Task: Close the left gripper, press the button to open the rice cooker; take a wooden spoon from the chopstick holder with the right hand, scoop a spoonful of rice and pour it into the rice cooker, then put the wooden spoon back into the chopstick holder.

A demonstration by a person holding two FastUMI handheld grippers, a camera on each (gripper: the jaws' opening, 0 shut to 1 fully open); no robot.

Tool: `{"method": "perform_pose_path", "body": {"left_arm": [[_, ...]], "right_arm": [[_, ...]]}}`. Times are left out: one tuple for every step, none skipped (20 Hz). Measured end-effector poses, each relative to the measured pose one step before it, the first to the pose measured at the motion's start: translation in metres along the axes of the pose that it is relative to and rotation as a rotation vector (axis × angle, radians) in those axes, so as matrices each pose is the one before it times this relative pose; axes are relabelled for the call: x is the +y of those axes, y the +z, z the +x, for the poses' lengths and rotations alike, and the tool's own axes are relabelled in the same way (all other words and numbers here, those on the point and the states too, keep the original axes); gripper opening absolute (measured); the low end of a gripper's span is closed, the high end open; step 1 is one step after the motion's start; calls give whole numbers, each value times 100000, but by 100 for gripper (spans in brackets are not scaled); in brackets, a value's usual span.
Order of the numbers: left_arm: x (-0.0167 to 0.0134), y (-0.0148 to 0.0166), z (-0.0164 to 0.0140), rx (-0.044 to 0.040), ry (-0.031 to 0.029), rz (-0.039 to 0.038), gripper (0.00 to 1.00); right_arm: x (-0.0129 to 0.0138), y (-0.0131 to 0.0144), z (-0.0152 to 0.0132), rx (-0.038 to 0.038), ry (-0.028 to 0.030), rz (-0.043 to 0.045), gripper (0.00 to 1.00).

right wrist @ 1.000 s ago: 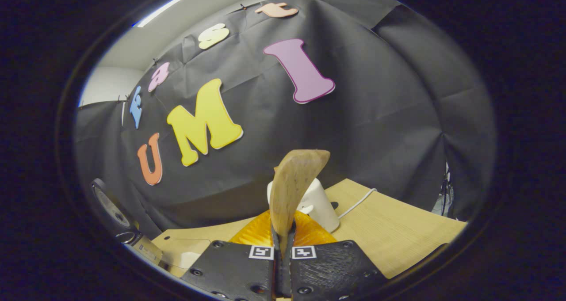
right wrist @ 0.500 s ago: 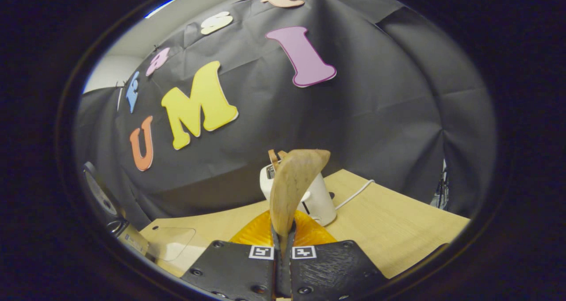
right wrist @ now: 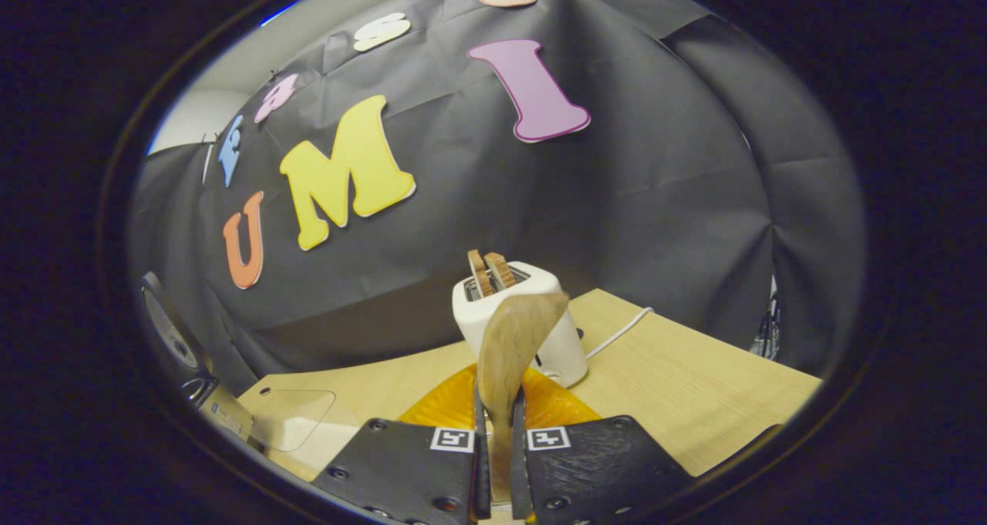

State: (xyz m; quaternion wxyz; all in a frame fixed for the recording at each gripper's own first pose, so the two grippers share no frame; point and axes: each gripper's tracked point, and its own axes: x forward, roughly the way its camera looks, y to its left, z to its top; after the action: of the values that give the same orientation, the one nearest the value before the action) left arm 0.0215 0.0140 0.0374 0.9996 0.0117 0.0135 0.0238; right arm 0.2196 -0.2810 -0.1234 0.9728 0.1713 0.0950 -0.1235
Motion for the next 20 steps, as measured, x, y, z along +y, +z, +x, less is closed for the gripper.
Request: {"method": "perform_pose_path", "body": {"left_arm": [[101,20,-43,7,227,-95,97],[242,-101,-3,-159,328,-53,97],[177,93,72,-119,145,-134,97],[86,133,-41,-182,133,45,97],[126,117,135,-135,-182,1126,97],[467,251,169,-544,1013,1410,97],[476,198,207,-250,1009,1058,97],[179,244,111,-175,243,450,97],[54,550,83,-979,-26,-72,97],[-112,519,263,-1066,-370,-200,97],[-101,516,358,-724,-441,37,97],[-59,340,469,155,-379,771,97],[85,488,461,-220,-160,996,97],[124,668,506,-646,-91,507,97],[99,511,614,-97,-359,-339,97],[-10,629,768,430,-507,-891,97],[131,852,748,571,-178,-692,97],[112,1260,900,-245,18,-144,97],[320,1182,839,-496,224,189,100],[-75,1223,1005,-351,-1260,-366,97]], "right_arm": [[-84,347,-367,-905,-211,-102,11],[-42,316,82,-1110,-260,195,11],[-188,632,-362,-1350,26,564,11],[-255,605,-168,-1848,-636,675,32],[-324,848,-364,-2408,-668,982,53],[-408,771,-187,-2491,-845,1009,74],[-483,701,-244,-1645,-1453,1119,95],[-436,532,-71,-1090,-1005,1304,94],[-400,665,-278,-1216,-480,1081,94],[-221,943,-284,-1681,-30,847,95],[-103,1363,-365,-3563,1076,268,95],[-304,1568,-374,-4015,128,-367,95],[-478,1754,-344,-4394,-450,-571,94],[-421,1495,-337,-3418,-691,-370,94],[-195,1439,-477,-2542,-16,124,94],[189,1245,-675,-2166,640,179,94],[295,979,-658,-1818,910,-855,94],[329,642,-735,-1468,1105,-2146,94],[324,593,-947,-1050,1461,-2627,94],[438,531,-939,-1378,1525,-2546,94]]}}
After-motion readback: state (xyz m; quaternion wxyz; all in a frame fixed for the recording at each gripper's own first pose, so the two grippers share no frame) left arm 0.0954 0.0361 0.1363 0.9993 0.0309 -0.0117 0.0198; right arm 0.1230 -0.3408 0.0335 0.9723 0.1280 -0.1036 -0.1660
